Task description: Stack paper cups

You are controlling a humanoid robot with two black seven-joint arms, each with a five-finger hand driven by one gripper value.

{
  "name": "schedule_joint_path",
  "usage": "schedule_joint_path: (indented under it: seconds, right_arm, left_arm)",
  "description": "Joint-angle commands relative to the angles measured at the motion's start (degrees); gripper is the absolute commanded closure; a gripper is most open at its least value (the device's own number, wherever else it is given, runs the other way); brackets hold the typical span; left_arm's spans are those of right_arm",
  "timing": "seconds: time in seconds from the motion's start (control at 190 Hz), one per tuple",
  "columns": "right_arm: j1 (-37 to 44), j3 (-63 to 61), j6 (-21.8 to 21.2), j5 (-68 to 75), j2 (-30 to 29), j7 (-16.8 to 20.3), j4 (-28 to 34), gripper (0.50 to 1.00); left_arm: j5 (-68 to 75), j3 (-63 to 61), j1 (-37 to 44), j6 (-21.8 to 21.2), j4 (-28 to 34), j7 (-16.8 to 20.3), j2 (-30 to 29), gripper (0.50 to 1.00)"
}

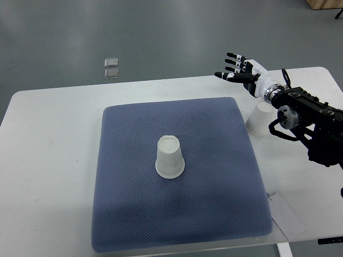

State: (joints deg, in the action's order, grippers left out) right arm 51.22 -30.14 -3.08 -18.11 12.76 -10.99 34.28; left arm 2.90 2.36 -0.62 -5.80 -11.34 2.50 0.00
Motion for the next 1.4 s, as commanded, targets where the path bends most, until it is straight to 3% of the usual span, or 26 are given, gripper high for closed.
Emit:
schedule_joint_path:
  seconds: [0.0, 1.393]
  right_arm:
    - [-0.16, -0.01, -0.09, 0.00, -0.10, 0.00, 0.00, 0.583]
    - [0.11, -0.63, -1.58, 0.97, 0.52, -0.18, -1.67, 0.583]
  left_arm:
    - [0.00, -0.08, 0.00, 0.00, 0.00, -0.04, 0.00, 0.500]
    - [0.00, 0.19, 0.00, 0.00, 0.00, -0.21, 0.00, 0.500]
